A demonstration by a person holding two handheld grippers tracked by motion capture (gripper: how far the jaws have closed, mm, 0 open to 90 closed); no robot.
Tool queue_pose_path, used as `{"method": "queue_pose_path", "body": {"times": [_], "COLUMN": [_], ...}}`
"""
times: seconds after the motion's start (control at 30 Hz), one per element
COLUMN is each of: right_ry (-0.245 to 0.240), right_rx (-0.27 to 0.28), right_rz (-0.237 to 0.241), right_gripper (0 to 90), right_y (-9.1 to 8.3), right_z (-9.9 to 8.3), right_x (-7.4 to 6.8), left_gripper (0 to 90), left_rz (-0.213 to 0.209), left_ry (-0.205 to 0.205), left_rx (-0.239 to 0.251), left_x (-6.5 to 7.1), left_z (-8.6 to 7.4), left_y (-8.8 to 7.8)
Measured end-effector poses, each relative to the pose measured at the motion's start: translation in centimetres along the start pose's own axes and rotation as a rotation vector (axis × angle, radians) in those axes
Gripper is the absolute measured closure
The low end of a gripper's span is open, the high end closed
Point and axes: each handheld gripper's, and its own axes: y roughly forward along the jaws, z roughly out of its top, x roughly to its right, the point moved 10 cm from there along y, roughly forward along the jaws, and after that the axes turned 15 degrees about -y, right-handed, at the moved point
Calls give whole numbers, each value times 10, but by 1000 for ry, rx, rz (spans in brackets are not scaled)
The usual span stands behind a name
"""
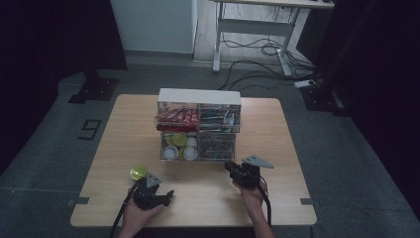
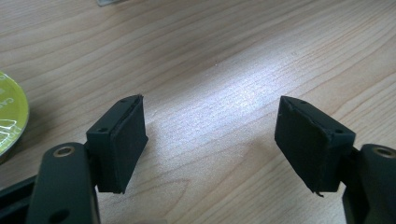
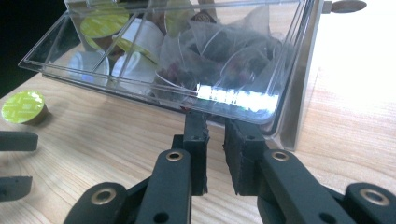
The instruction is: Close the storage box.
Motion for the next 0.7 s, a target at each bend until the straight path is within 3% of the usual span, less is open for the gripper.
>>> {"method": "queue_pose_path", "body": {"times": [0.43, 0.7], "right_ry": [15, 23], "right_rx": [-26, -46], "right_rz": [-1, -3], "right_gripper": [750, 687], "right_y": [-4, -14], "right_z": [-13, -32], "right_x": [3, 9], "left_gripper": [254, 256], "left_rz": [2, -1], "left_ry": [-19, -32], "left_rx": [19, 35], "left_x": [-2, -5], "left_z": [3, 7], "left_y": [-4, -9]}}
